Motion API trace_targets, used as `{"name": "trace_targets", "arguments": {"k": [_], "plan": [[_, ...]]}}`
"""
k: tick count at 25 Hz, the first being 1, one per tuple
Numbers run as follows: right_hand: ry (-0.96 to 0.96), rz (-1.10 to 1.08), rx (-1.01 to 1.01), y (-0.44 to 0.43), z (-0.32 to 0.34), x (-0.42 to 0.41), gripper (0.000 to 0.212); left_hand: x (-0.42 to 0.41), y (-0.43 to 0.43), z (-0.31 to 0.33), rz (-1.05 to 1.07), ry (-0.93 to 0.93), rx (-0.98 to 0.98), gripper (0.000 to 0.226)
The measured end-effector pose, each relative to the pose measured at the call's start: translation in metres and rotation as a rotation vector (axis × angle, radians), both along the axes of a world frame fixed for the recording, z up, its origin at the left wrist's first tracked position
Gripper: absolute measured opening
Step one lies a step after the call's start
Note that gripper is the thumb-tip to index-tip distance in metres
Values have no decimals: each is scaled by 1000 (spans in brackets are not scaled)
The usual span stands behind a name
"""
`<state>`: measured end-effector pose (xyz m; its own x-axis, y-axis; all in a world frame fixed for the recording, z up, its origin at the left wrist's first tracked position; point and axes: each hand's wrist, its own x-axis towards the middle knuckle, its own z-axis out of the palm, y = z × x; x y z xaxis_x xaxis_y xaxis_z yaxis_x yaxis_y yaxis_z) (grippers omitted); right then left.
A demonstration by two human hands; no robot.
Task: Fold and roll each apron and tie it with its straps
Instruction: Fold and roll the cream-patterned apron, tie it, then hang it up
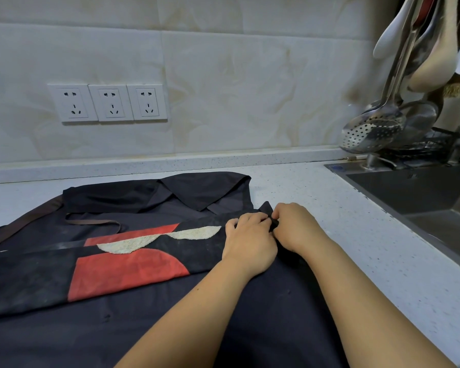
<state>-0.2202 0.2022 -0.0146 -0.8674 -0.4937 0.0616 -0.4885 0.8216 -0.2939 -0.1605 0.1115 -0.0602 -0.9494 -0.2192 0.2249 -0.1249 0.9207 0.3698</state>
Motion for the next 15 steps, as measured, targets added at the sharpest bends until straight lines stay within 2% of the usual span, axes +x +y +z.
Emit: {"name": "trace_targets", "arguments": {"k": [6, 8, 10, 14, 15], "plan": [[129, 121, 62, -6, 0, 15, 28, 0, -2, 7, 101, 153, 254, 33], [110, 155, 90, -7, 0, 17, 29, 3, -2, 7, 50, 120, 160, 43], [-16, 171, 36, -1, 1, 11, 20, 4, -2, 5, 38, 42, 45, 48], [-365, 38, -379, 16, 6, -3, 14, 4, 0, 6, 107, -5, -100, 40], [-401, -5, -405, 17, 8, -3, 19, 4, 0, 6, 116, -2, -111, 40]]}}
